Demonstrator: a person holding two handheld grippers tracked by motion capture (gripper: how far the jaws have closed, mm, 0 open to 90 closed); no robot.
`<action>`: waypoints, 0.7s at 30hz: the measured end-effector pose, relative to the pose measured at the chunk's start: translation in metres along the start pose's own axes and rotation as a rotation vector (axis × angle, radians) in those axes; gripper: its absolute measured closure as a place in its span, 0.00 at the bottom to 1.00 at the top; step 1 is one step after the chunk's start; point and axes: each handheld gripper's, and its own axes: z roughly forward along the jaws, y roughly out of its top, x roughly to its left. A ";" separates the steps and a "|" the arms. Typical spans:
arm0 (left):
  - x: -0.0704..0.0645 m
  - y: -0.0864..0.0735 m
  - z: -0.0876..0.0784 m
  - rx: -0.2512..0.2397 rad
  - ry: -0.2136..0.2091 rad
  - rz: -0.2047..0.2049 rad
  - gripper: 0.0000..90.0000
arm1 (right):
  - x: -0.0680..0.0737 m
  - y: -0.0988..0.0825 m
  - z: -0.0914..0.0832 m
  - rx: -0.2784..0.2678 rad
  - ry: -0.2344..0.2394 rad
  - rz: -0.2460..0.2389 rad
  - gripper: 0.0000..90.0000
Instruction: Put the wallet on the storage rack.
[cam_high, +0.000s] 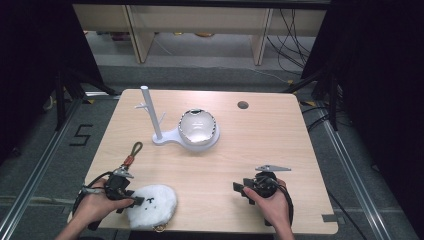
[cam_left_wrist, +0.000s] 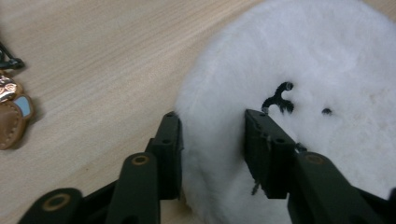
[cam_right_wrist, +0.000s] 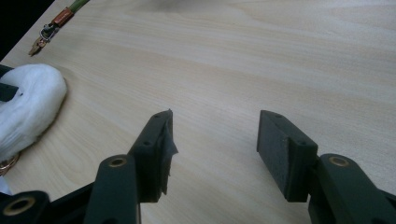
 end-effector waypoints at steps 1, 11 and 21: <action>0.000 0.000 0.000 0.000 0.000 0.000 0.73 | 0.000 0.000 0.000 0.000 0.000 0.000 0.52; -0.008 -0.009 -0.006 -0.102 0.015 0.074 0.89 | 0.002 0.000 0.003 0.012 -0.003 -0.012 0.52; -0.019 -0.009 -0.029 -0.276 -0.022 0.055 0.92 | 0.004 0.001 0.003 0.002 0.007 -0.014 0.52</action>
